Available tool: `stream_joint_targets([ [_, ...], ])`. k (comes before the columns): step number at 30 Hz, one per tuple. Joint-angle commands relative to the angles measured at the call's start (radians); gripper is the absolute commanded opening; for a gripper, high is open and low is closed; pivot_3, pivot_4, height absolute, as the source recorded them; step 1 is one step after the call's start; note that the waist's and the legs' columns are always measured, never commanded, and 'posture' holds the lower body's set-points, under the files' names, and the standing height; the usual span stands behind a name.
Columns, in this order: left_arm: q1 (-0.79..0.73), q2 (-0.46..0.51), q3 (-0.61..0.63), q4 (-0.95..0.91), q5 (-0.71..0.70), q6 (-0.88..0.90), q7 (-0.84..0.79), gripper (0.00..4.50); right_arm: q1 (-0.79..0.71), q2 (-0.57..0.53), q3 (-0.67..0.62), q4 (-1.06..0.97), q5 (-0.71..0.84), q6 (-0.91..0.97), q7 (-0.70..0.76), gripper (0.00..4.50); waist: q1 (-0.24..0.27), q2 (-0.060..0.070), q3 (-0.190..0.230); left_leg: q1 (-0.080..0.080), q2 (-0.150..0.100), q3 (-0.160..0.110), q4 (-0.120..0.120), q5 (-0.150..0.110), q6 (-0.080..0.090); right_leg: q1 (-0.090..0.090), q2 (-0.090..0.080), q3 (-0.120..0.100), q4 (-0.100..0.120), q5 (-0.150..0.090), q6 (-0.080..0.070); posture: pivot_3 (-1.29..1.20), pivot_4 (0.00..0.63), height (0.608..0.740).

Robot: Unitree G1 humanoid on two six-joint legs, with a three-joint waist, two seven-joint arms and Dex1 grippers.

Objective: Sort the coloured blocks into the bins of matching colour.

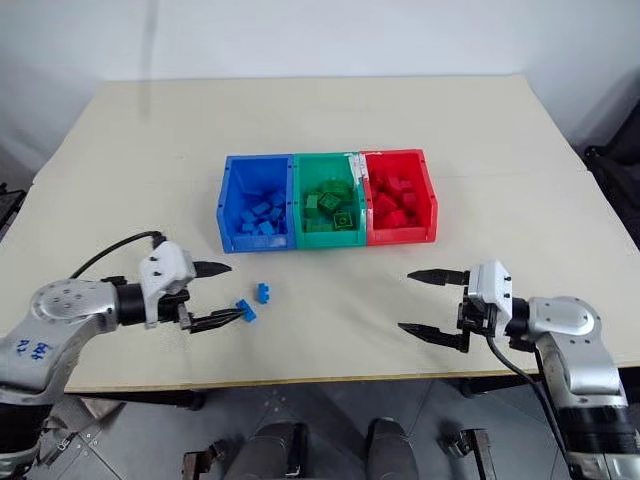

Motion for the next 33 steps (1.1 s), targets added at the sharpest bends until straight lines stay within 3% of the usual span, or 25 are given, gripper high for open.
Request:
stream_joint_targets([
  [1,-0.006,0.01,-0.056,0.034,0.056,-0.068,-0.038,4.48,0.022,-0.013,-0.039,-0.067,0.024,0.004,-0.029,4.5,0.002,0.0,0.0,0.0,0.0,0.0,0.0,0.0,0.0,0.0,0.0,0.0,0.0,0.0,0.0,0.0,0.15,0.74],
  [8,-0.108,-0.043,-0.122,0.148,0.097,-0.105,-0.064,4.48,0.056,-0.024,-0.06,-0.092,0.029,0.012,-0.052,4.5,0.023,0.0,0.0,0.0,-0.001,0.0,0.002,0.0,0.0,0.001,-0.001,0.0,-0.001,0.0,0.0,0.0,0.15,0.74],
  [18,-0.195,-0.115,-0.155,0.163,0.106,0.037,-0.037,4.48,0.089,-0.022,-0.066,-0.128,0.037,0.021,-0.079,4.5,0.029,0.0,0.0,0.0,-0.001,0.0,0.002,0.0,0.001,0.001,0.0,0.0,0.0,0.0,0.0,0.0,0.15,0.74],
  [24,-0.247,-0.157,-0.201,0.212,0.157,0.033,-0.008,4.48,0.096,-0.019,-0.065,-0.143,0.039,0.025,-0.092,4.5,0.029,0.0,0.0,0.0,-0.001,0.0,0.003,0.0,0.001,0.001,0.0,0.0,0.001,0.0,0.0,0.0,0.15,0.74],
  [33,-0.305,-0.162,-0.245,0.273,0.203,0.02,-0.042,4.48,0.111,-0.016,-0.063,-0.157,0.042,0.024,-0.107,4.5,0.03,0.0,0.0,0.0,-0.001,0.0,0.003,0.001,0.001,0.001,0.0,0.0,0.001,0.0,0.0,0.0,0.15,0.74],
])
